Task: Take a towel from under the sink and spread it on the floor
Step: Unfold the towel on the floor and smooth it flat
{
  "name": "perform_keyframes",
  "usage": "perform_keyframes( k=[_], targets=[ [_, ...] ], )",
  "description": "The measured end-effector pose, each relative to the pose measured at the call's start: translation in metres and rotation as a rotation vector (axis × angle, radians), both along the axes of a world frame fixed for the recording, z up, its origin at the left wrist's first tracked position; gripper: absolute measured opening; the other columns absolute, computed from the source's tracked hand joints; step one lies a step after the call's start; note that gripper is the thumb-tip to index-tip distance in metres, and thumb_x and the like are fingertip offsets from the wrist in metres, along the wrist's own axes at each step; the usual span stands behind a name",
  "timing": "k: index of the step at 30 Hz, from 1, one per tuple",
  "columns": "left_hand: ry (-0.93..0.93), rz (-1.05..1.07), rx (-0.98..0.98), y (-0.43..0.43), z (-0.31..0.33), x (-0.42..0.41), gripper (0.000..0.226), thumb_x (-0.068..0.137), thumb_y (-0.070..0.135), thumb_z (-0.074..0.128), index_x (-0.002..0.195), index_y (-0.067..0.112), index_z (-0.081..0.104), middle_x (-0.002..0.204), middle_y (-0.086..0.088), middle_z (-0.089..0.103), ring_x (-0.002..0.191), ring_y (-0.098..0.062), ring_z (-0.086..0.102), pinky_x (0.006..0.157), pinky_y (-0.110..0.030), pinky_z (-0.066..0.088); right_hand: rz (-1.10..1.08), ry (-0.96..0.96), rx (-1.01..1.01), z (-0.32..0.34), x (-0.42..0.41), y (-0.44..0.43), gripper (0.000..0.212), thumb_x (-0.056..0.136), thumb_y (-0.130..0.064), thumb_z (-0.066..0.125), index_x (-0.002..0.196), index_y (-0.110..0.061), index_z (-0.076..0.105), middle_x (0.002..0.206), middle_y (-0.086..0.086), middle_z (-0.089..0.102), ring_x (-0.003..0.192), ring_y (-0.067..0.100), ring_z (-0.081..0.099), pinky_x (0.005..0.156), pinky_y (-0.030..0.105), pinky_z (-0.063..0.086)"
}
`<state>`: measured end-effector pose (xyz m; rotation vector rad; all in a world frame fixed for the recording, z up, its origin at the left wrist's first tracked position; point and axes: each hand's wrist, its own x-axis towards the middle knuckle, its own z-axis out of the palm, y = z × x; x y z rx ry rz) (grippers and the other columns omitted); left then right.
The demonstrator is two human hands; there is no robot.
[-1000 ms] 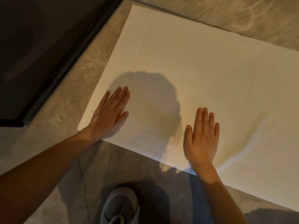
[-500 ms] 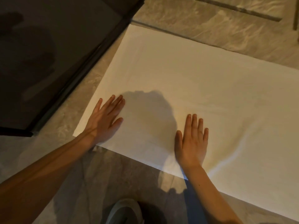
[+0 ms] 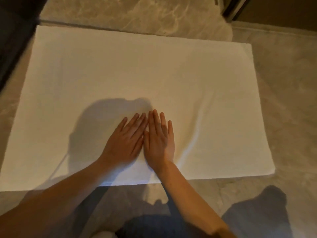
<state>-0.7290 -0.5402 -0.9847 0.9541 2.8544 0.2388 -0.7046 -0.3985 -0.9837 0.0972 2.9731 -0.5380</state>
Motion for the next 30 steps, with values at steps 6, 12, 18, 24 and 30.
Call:
perform_keyframes(
  k=[6,12,18,24,30],
  targets=[
    [-0.035,-0.006,0.007,-0.005,-0.008,-0.004,0.059,0.102,0.035,0.018,0.156,0.012,0.012,0.164,-0.005,0.007,0.151,-0.019,0.007,0.122,-0.043,0.009,-0.174,0.009,0.097,-0.007,0.033,0.096,0.06,0.103,-0.04,0.013,0.158,-0.016,0.008,0.165,-0.001,0.008,0.152,0.017,0.002,0.123,0.039,0.005],
    [-0.036,0.01,-0.01,-0.001,-0.003,-0.002,0.06,0.1,0.033,0.022,0.155,0.01,0.013,0.164,-0.007,0.009,0.151,-0.02,0.006,0.122,-0.045,0.01,-0.483,-0.031,0.164,-0.002,0.069,0.168,0.063,0.102,-0.038,0.015,0.157,-0.01,0.005,0.165,0.004,0.006,0.152,0.019,0.002,0.123,0.041,0.004],
    [0.0,-0.164,0.043,0.035,0.004,0.011,0.058,0.102,0.034,0.021,0.153,0.006,0.021,0.162,-0.012,0.017,0.15,-0.026,0.013,0.12,-0.049,0.014,-0.311,0.032,0.099,0.008,0.044,0.107,0.061,0.104,-0.037,0.018,0.156,-0.007,0.013,0.164,0.009,0.011,0.151,0.025,0.005,0.123,0.041,0.003],
    [-0.029,-0.203,0.063,0.064,-0.006,0.019,0.06,0.101,0.035,0.026,0.153,0.006,0.02,0.161,-0.013,0.017,0.15,-0.025,0.013,0.121,-0.045,0.013,-0.153,0.005,0.106,-0.004,0.036,0.103,0.06,0.103,-0.039,0.019,0.157,-0.012,0.013,0.164,0.003,0.011,0.152,0.021,0.003,0.123,0.039,0.003],
    [-0.046,-0.201,0.048,0.065,-0.005,0.021,0.063,0.1,0.036,0.025,0.154,0.005,0.014,0.163,-0.011,0.01,0.151,-0.023,0.008,0.121,-0.045,0.011,-0.493,-0.048,0.172,-0.003,0.086,0.216,0.061,0.103,-0.036,0.017,0.157,-0.011,0.006,0.165,0.005,0.008,0.151,0.02,0.004,0.123,0.041,0.004]
  ],
)
